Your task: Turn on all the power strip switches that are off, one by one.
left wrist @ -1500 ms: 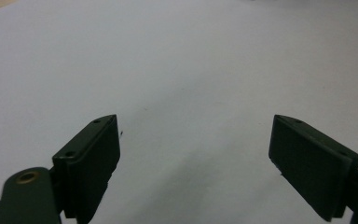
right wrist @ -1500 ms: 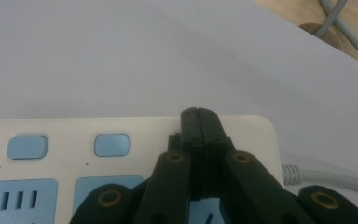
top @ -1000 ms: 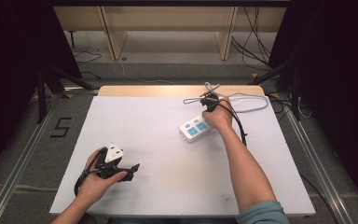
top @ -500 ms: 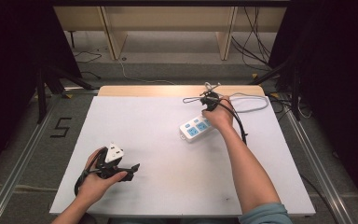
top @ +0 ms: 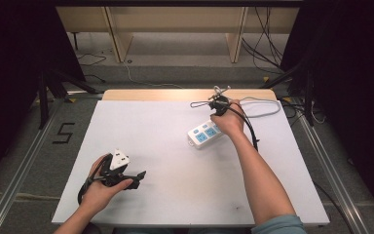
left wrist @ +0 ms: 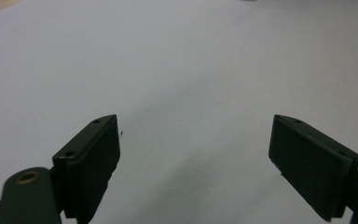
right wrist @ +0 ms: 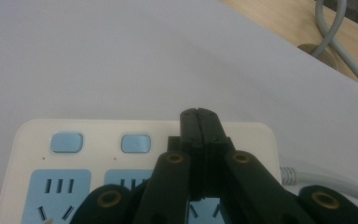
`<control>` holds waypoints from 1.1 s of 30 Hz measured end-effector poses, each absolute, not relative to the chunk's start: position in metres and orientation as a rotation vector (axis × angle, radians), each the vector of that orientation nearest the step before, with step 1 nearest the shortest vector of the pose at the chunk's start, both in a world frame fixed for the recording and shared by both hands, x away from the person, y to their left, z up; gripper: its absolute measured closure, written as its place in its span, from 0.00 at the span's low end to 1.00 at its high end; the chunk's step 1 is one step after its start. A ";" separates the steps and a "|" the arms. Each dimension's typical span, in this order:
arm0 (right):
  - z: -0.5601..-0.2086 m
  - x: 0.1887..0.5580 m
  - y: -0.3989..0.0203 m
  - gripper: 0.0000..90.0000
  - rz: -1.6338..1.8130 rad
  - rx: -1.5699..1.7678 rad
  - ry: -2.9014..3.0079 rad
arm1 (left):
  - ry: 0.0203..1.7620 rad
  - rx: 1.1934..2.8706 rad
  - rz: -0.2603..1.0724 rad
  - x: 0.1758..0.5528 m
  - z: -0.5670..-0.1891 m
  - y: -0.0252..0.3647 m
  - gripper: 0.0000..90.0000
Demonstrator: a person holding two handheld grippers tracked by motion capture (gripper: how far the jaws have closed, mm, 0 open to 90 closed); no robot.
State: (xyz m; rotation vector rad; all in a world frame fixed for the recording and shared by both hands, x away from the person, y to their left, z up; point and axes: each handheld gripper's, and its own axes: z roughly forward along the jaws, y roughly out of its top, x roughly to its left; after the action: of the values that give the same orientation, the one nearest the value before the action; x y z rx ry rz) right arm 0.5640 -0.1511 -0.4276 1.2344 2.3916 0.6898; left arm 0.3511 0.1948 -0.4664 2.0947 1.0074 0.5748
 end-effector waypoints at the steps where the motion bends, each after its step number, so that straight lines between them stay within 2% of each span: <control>1: -0.427 0.564 -0.151 1.00 0.690 1.232 2.392 | 1.007 2.095 0.575 0.351 -0.466 0.195 0.18; 33: -0.427 0.554 -0.132 1.00 0.697 1.181 2.466 | 1.007 2.090 0.580 0.351 -0.466 0.194 0.18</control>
State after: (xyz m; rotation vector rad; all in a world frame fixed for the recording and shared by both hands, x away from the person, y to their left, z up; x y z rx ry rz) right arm 0.5544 -0.1319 -0.4272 1.1806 2.4663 0.6966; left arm 0.3508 0.1944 -0.4660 2.0898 1.0067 0.5800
